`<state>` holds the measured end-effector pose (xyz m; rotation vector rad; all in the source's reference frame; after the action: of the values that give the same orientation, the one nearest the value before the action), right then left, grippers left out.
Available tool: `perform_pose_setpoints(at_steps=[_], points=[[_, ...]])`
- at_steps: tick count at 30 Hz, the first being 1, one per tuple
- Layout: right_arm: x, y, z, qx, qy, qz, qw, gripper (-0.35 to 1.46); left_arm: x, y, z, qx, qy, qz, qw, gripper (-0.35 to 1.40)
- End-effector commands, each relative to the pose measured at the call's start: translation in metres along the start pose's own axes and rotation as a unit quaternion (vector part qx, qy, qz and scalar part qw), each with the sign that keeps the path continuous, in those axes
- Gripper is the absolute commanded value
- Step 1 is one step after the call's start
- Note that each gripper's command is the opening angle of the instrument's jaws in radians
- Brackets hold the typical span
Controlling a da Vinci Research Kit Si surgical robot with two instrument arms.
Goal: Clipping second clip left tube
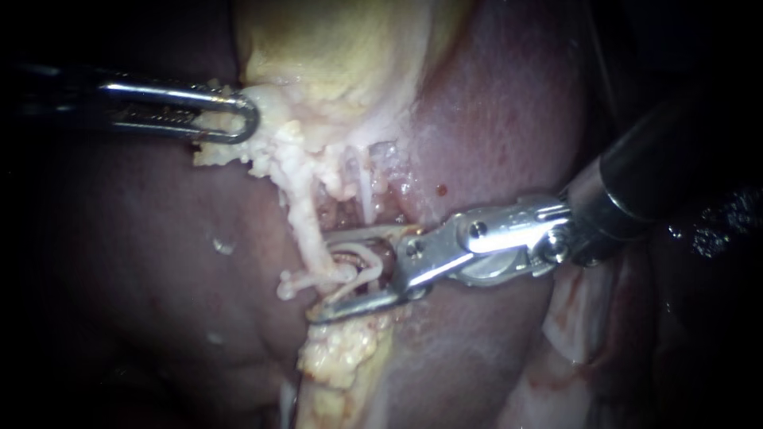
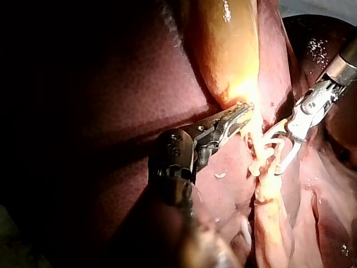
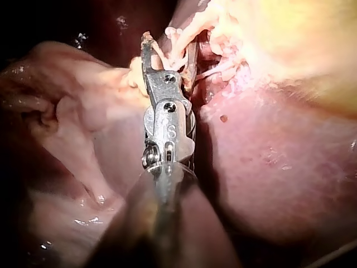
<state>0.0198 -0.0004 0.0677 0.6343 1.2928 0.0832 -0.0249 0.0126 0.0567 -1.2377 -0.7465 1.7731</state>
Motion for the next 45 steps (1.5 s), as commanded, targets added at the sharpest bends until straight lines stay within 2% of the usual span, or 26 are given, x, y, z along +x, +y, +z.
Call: perform_pose_setpoints(at_steps=[1,8,14,19,25,27,32,35,41,45], points=[[0.0001,0.0001,0.0002,0.001,0.005,0.001,1.0000,0.46,0.0000,0.0000,0.0000,0.000,0.000,0.000,1.0000,-0.35],[0.0003,0.0010,0.0024,0.015,0.018,0.008,0.9997,0.45,-0.0001,0.0000,0.0003,0.001,0.000,0.000,1.0000,-0.35],[0.0005,0.0011,0.0030,0.016,0.028,0.016,0.9993,0.45,-0.0001,0.0000,0.0004,0.001,0.000,0.000,1.0000,-0.35],[0.0009,-0.0001,0.0030,0.027,0.028,0.018,0.9991,0.45,-0.0001,-0.0002,0.0004,0.001,0.000,0.000,1.0000,-0.35],[0.0017,-0.0023,0.0030,0.064,0.029,0.017,0.9974,0.42,-0.0002,-0.0004,0.0003,0.000,0.000,0.001,1.0000,-0.35],[0.0019,-0.0027,0.0032,0.073,0.030,0.018,0.9968,0.42,-0.0002,-0.0004,0.0003,0.001,0.000,0.001,1.0000,-0.35],[0.0020,-0.0026,0.0033,0.071,0.031,0.024,0.9967,0.37,-0.0002,-0.0004,0.0003,0.001,0.000,0.001,1.0000,-0.35],[0.0019,-0.0024,0.0033,0.069,0.031,0.030,0.9967,0.31,-0.0002,-0.0005,0.0004,0.001,0.000,0.001,1.0000,-0.35],[0.0018,-0.0023,0.0031,0.061,0.030,0.042,0.9968,0.06,-0.0002,-0.0005,0.0004,0.001,0.000,0.001,1.0000,-0.35],[0.0018,-0.0024,0.0030,0.061,0.029,0.075,0.9949,-0.14,-0.0002,-0.0005,0.0004,0.001,0.000,0.001,1.0000,-0.35]])
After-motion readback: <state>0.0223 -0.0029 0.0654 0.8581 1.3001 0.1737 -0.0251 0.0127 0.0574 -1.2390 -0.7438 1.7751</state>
